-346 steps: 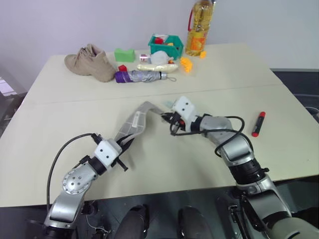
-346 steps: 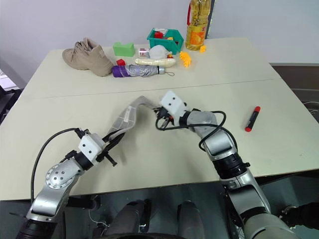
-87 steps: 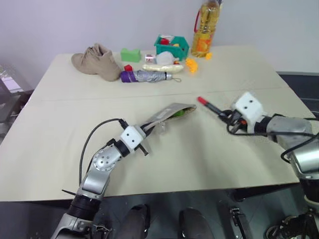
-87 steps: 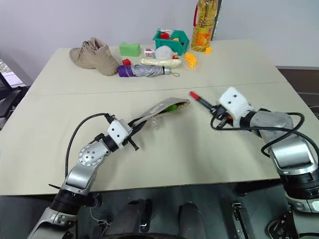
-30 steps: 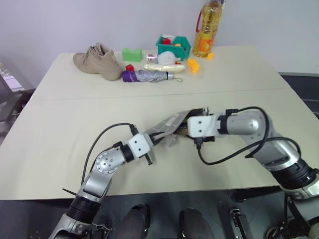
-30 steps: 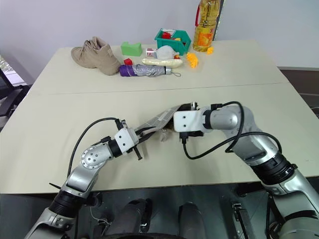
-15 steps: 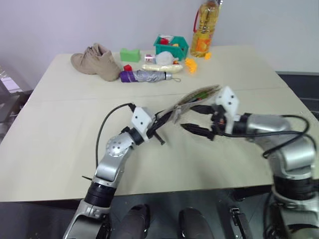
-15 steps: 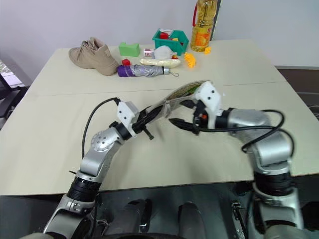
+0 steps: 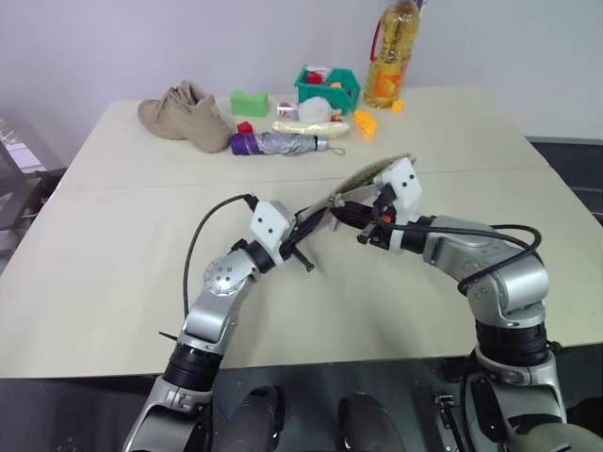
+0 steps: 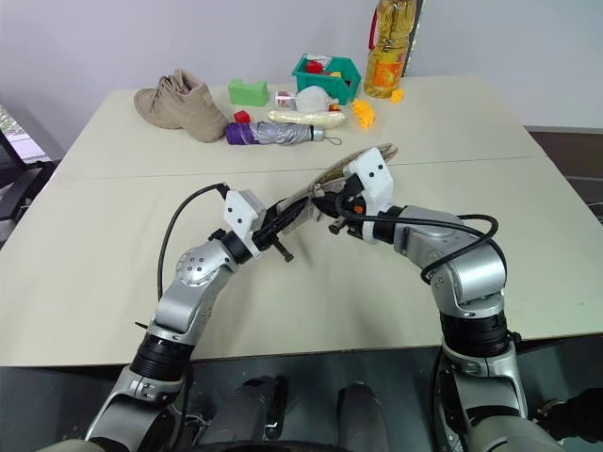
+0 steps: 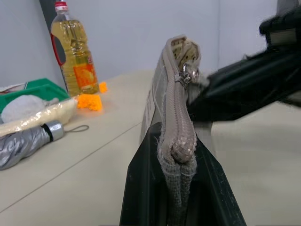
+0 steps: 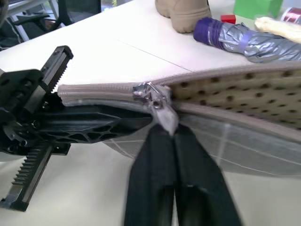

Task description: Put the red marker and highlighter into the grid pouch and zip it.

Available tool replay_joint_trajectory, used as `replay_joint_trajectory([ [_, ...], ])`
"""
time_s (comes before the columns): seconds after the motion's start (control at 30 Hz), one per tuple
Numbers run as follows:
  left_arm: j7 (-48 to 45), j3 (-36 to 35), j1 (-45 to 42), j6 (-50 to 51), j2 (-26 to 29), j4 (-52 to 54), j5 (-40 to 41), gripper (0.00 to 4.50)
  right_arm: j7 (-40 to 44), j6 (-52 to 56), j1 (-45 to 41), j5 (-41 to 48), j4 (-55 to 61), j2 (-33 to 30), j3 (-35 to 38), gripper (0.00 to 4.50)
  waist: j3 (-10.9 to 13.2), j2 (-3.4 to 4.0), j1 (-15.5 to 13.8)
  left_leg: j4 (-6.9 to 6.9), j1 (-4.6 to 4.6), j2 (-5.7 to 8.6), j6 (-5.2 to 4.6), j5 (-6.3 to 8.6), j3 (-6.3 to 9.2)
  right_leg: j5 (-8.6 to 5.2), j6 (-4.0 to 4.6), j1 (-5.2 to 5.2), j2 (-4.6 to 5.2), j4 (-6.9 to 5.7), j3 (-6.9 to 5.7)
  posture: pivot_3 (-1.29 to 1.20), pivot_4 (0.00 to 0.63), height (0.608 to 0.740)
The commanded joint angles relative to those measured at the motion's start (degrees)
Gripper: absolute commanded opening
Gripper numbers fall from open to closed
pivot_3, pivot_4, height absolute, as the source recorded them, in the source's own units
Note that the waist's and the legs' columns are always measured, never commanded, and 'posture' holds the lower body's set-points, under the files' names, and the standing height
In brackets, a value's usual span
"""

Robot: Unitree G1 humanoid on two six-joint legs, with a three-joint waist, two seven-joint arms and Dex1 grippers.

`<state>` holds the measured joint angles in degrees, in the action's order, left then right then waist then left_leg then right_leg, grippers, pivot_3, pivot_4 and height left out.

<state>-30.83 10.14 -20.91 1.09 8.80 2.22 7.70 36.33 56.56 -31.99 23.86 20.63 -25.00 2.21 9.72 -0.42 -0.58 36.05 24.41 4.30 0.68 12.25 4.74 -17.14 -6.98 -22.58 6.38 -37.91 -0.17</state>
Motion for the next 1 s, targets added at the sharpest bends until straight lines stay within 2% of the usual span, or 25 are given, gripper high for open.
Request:
replay_joint_trajectory([
  [0.03,0.7,-0.8,0.0,-2.9,1.5,0.8,-1.8,0.0,-0.3,-2.0,-1.7,0.4,-0.5,-2.9,2.8,0.03,0.0,0.0,0.0,0.0,0.0,0.0,0.0,0.0,0.0,0.0,0.0,-0.01,0.0,0.0,0.0,0.0,0.15,0.739],
  [0.27,-0.6,-2.7,2.6,-5.9,7.3,0.3,-3.1,0.0,-1.0,-7.3,-2.3,-4.4,-10.0,-14.2,6.3,0.03,0.0,0.0,-0.1,-0.01,0.0,0.01,-0.01,0.0,-0.02,0.0,0.0,0.01,0.01,0.03,0.0,0.0,0.15,0.739],
  [0.43,-3.5,-3.0,5.4,-5.7,10.2,1.7,-1.0,0.0,1.9,-11.1,0.9,-5.0,-11.7,-18.0,4.9,0.03,0.0,0.0,0.2,-0.06,-0.01,-0.05,-0.01,0.01,-0.04,0.0,0.0,0.01,-0.01,0.04,0.01,0.0,0.15,0.739],
  [0.53,-5.2,-3.6,6.9,-3.2,11.2,3.0,1.6,1.03,5.3,-12.8,3.8,-4.0,-9.9,-19.4,3.9,0.0,0.0,0.01,0.3,-0.08,-0.01,-0.05,-0.02,0.01,-0.04,-0.01,0.0,0.01,0.0,0.06,0.01,0.0,0.15,0.739],
  [0.57,-5.7,-3.8,7.3,-2.4,11.6,3.4,2.2,1.52,6.0,-12.8,4.5,-3.5,-9.5,-19.6,3.8,0.27,0.0,0.02,0.3,-0.07,0.0,-0.05,-0.02,0.01,-0.05,-0.01,0.0,-0.01,0.0,0.06,0.02,0.0,0.15,0.739],
  [0.63,-5.3,-5.8,10.1,0.6,13.2,5.8,3.6,2.59,10.0,-13.4,9.2,-1.8,-7.1,-21.3,4.3,0.92,0.0,0.01,0.2,-0.05,0.0,-0.05,-0.02,0.01,-0.05,-0.01,0.0,0.0,0.0,0.05,0.02,0.0,0.15,0.739],
  [0.73,-4.5,-9.5,15.1,6.2,14.9,9.9,7.2,4.19,13.2,-16.0,15.9,-0.8,-5.4,-22.9,6.2,2.48,0.0,0.01,0.1,-0.07,-0.01,-0.07,-0.08,0.05,-0.03,-0.02,-0.01,0.09,0.0,0.19,0.01,0.0,0.15,0.739],
  [0.77,-4.1,-10.6,16.8,7.9,15.3,11.0,8.0,4.21,13.5,-17.1,17.6,-1.1,-5.6,-23.3,6.8,2.93,0.0,0.01,0.0,-0.07,-0.01,-0.07,-0.09,0.05,-0.03,-0.02,-0.01,0.08,0.01,0.2,0.01,0.0,0.15,0.739],
  [0.87,-2.0,-14.4,21.7,11.4,15.9,13.2,9.2,4.21,13.6,-20.2,21.5,-1.5,-7.5,-23.2,9.1,2.93,0.0,0.03,-0.1,-0.05,-0.01,-0.05,-0.1,0.06,-0.05,-0.01,-0.01,0.1,0.05,0.22,0.02,0.0,0.15,0.739],
  [1.0,2.2,-19.4,26.8,14.2,15.2,14.4,10.3,4.21,12.3,-27.8,24.6,-1.7,-11.0,-20.0,12.9,2.93,0.0,0.01,-0.1,-0.04,-0.05,-0.05,-0.1,0.07,-0.03,0.0,0.0,0.18,0.07,0.25,0.01,0.0,0.15,0.739],
])
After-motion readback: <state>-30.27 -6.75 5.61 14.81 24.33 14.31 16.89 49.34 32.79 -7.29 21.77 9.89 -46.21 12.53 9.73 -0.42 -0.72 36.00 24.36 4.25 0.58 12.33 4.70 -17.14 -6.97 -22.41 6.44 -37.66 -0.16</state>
